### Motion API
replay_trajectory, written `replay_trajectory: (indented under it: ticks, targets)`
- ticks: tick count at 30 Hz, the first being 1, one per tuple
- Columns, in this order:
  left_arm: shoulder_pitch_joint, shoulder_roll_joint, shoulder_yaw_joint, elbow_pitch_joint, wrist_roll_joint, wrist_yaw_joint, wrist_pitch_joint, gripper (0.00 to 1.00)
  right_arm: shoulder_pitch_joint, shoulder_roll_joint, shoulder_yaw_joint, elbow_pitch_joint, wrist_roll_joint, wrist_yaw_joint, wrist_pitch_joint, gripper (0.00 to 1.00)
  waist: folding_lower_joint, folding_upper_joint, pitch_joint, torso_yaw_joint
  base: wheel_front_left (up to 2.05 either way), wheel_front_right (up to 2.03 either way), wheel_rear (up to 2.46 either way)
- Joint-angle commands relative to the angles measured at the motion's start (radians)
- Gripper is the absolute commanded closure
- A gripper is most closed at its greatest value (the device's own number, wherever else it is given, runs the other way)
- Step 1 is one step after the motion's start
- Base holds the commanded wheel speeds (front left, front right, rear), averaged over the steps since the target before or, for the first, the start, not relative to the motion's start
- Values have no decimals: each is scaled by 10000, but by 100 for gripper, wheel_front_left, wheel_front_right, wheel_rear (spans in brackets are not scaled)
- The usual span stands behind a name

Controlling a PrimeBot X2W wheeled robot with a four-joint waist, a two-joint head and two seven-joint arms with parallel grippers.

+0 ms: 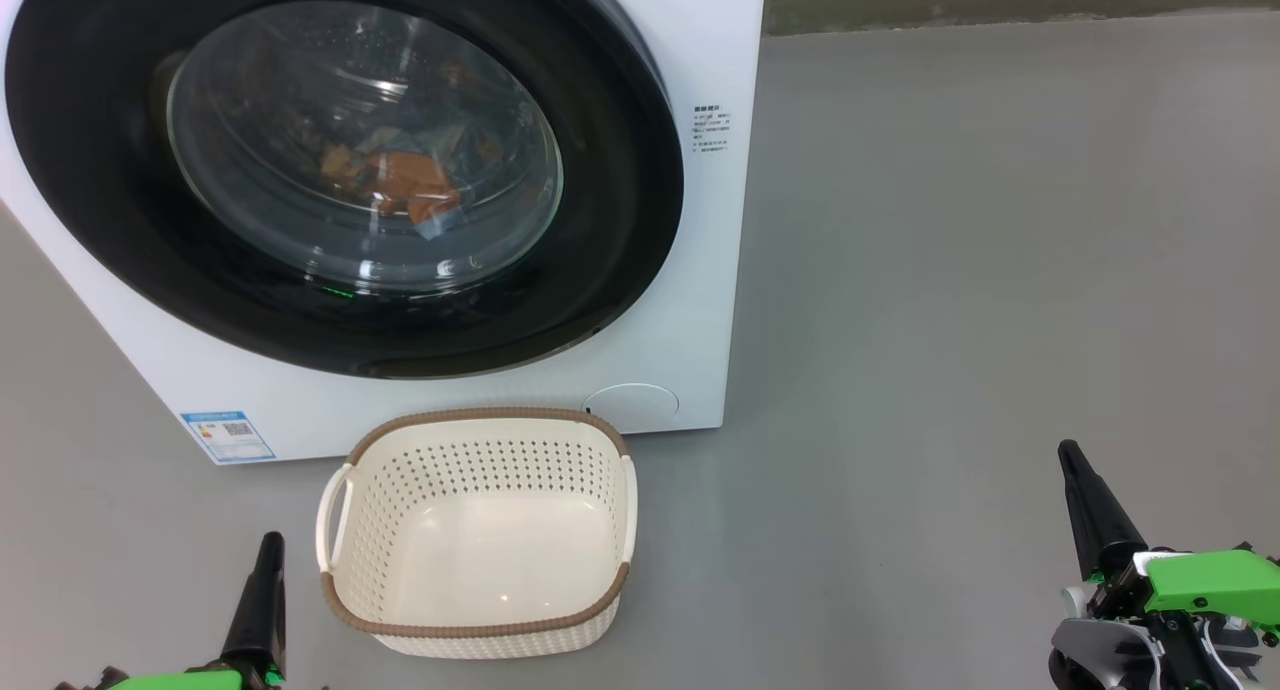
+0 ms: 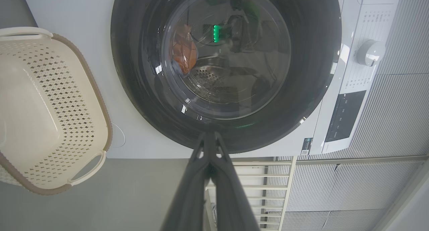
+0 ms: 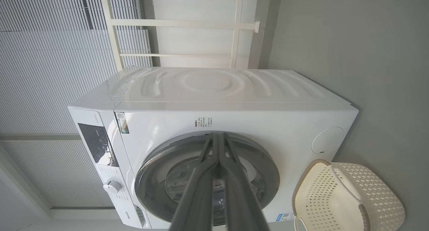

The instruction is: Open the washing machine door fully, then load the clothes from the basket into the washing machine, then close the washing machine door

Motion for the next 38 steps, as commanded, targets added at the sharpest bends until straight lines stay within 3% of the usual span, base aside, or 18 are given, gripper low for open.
replay_trajectory:
  ticks: [1, 38]
  targets:
    - [-425, 91, 326, -316, -78, 4, 65, 100, -245, -122, 186, -297, 53, 4, 44, 100, 0, -1, 0, 0, 0, 0, 0]
    - [-425, 91, 324, -316, -80, 4, 63, 100, -245, -122, 187, -297, 54, 4, 43, 100, 0, -1, 0, 0, 0, 0, 0]
